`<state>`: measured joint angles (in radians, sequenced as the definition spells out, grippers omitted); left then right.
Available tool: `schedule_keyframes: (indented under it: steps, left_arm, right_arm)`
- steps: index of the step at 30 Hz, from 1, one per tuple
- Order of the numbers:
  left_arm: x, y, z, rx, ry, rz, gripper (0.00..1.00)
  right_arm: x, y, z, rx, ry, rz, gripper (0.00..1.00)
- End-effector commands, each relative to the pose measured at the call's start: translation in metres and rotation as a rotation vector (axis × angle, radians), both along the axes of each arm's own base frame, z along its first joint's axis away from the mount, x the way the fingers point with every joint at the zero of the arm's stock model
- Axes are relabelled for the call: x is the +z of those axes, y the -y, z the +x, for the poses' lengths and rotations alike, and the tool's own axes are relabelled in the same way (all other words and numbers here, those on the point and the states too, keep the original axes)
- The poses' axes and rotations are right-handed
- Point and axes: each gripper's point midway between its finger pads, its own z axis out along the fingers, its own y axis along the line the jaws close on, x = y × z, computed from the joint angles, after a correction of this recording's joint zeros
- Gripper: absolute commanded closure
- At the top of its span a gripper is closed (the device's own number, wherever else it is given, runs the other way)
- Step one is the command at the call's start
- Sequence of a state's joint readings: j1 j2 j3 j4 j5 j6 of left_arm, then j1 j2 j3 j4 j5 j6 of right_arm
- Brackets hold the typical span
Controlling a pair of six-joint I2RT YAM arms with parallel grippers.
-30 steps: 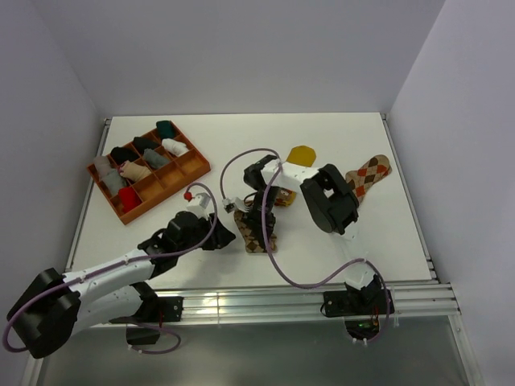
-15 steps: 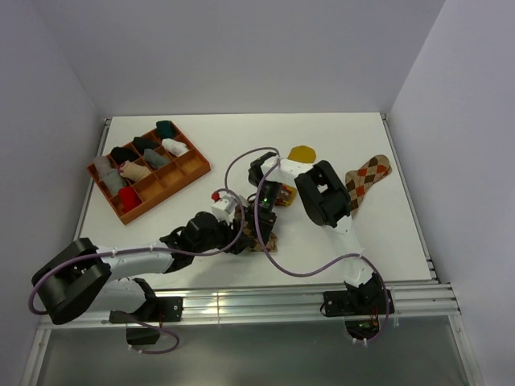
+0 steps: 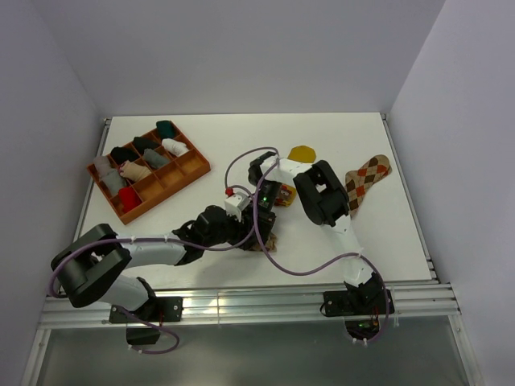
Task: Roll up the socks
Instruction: Roll the sock at the center of the board.
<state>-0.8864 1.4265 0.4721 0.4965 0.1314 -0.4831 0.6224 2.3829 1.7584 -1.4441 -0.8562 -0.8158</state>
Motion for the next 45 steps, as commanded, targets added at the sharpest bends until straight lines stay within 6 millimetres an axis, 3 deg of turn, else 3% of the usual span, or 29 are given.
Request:
schedule_keyframes:
  steps: [1, 30, 45]
  left_arm:
    - [0.019, 0.011, -0.002, -0.043, 0.052, -0.073, 0.44]
    - [-0.030, -0.008, -0.020, 0.011, -0.057, -0.079, 0.52]
    - [-0.052, -0.013, -0.016, 0.082, -0.055, 0.061, 0.48]
  right_arm:
    - [-0.015, 0.004, 0.008, 0.008, 0.007, -0.030, 0.61]
    - [-0.020, 0.011, 0.015, -0.035, -0.016, -0.059, 0.61]
    - [-0.021, 0.015, 0.015, -0.031, -0.011, -0.074, 0.61]
